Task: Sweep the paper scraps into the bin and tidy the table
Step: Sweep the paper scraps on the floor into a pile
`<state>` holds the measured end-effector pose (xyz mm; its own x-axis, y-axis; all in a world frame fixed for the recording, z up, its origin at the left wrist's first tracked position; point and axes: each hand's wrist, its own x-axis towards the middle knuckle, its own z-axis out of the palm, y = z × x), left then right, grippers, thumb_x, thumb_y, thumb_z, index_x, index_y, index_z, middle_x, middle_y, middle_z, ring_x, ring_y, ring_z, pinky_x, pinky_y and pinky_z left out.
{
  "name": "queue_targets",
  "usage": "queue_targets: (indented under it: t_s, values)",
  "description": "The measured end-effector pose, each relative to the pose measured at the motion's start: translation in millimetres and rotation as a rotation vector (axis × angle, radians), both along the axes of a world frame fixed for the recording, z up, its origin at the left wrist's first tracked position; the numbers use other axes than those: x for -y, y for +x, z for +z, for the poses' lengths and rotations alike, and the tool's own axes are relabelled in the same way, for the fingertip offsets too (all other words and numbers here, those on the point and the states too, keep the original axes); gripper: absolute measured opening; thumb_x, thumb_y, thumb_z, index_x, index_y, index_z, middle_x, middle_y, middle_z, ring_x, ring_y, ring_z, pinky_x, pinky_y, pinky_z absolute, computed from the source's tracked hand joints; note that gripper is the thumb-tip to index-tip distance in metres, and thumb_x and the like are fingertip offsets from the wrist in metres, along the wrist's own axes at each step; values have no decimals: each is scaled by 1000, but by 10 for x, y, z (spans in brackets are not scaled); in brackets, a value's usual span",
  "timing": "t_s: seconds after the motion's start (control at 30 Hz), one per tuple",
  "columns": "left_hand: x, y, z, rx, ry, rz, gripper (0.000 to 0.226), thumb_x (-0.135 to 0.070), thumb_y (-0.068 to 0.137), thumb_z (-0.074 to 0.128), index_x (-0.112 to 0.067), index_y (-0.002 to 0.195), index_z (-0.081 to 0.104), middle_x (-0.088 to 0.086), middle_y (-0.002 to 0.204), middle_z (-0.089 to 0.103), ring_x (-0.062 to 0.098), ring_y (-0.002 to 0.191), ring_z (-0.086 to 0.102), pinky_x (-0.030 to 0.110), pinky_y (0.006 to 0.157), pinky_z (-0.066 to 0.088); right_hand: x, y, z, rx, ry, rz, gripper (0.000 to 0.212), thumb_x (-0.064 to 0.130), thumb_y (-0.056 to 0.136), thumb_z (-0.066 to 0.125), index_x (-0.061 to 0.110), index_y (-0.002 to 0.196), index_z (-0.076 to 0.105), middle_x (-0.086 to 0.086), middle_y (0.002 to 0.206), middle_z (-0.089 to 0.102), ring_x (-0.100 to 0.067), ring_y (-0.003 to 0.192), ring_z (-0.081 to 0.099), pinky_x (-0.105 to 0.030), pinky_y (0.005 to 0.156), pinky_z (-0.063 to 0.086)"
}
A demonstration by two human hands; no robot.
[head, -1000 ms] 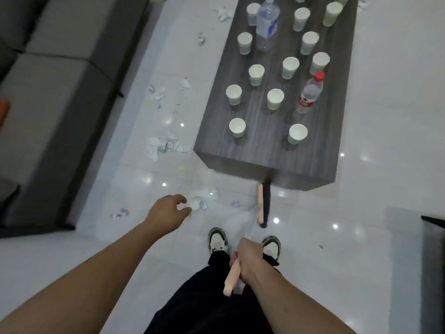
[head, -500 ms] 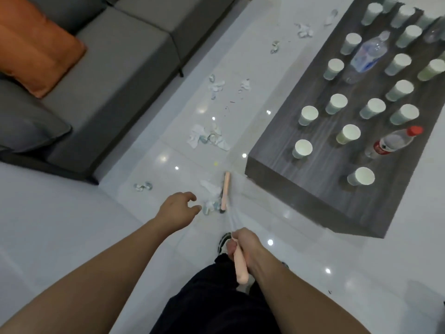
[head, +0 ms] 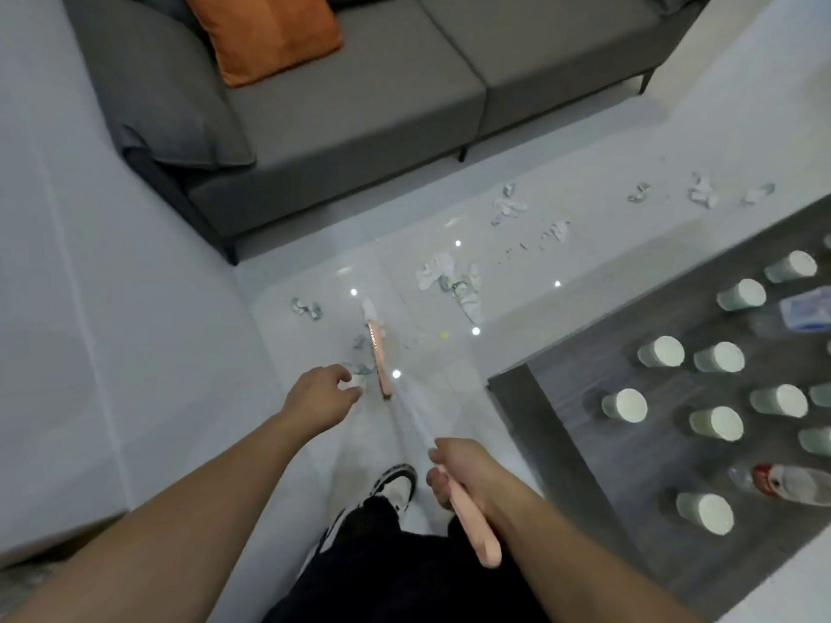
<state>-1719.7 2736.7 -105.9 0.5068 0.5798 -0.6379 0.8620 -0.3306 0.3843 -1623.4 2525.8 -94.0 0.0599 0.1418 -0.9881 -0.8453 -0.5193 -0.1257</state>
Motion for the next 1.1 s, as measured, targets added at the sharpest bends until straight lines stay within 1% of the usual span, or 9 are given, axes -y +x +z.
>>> queue_targets:
  t_s: [0.13, 0.23, 0.3, 0.4, 0.5, 0.6, 0.7, 0.87, 1.1]
  values:
    - [63, -80, -46, -1, -19, 165, 40, -41, 89, 62, -21, 123, 62, 4, 127, 61, 22, 113, 57, 28, 85, 42, -170, 102, -105, -145, 57, 142, 7, 7, 97, 45, 9, 103, 46, -5, 59, 40, -11, 34, 34, -16, 32, 29]
    - [214, -202, -39, -22, -11, 302, 39, -36, 89, 62, -20, 125, 61, 5, 129, 60, 22, 113, 57, 27, 87, 43, -322, 195, -276, -265, 100, 252, 7, 8, 99, 43, 7, 106, 44, -5, 59, 41, -9, 38, 35, -17, 32, 32]
    - [367, -302, -16, -52, 12, 391, 36, -29, 89, 60, -19, 124, 61, 6, 127, 60, 23, 111, 57, 27, 88, 45, -366, 262, -420, -346, 101, 275, 9, 9, 99, 43, 7, 108, 41, -5, 60, 40, -9, 41, 34, -17, 33, 34]
    - [733, -414, -8, -120, 9, 515, 39, -22, 90, 56, -19, 129, 58, 6, 131, 57, 22, 114, 55, 28, 93, 44, -299, 448, -658, -392, 61, 336, 9, 9, 100, 43, 11, 105, 37, -5, 61, 38, -10, 41, 34, -17, 33, 36]
    - [1113, -410, -79, -183, -36, 580, 44, -19, 89, 55, -17, 133, 56, 7, 134, 55, 23, 119, 53, 27, 97, 41, -84, 825, -851, -349, -12, 451, 10, 7, 99, 46, 9, 103, 38, -6, 59, 40, -11, 39, 35, -18, 32, 36]
    - [1382, -263, -127, -210, -69, 626, 44, -17, 88, 55, -17, 133, 56, 8, 132, 56, 24, 117, 54, 27, 94, 41, 232, 1346, -921, -342, -69, 545, 12, 8, 99, 50, 8, 107, 41, -8, 61, 42, -12, 38, 37, -19, 31, 35]
    - [1519, -26, -138, -194, -68, 647, 44, -18, 87, 56, -19, 131, 57, 8, 130, 56, 24, 114, 55, 29, 94, 44, 448, 1819, -878, -281, -110, 617, 12, 9, 99, 50, 4, 109, 46, -9, 60, 46, -12, 37, 40, -18, 31, 35]
    - [1551, 341, -98, -142, -24, 624, 43, -19, 86, 56, -20, 129, 58, 6, 127, 56, 23, 110, 56, 29, 91, 44, 459, 2293, -751, -50, -106, 865, 13, 8, 97, 49, 0, 106, 55, -11, 56, 47, -16, 39, 39, -19, 32, 31]
    - [1430, 536, 10, -99, 56, 617, 42, -20, 88, 57, -19, 129, 57, 5, 130, 56, 22, 110, 56, 29, 90, 43, 171, 2587, -551, 250, -84, 930, 8, 0, 90, 55, -6, 94, 58, -16, 58, 52, -21, 40, 45, -20, 35, 36]
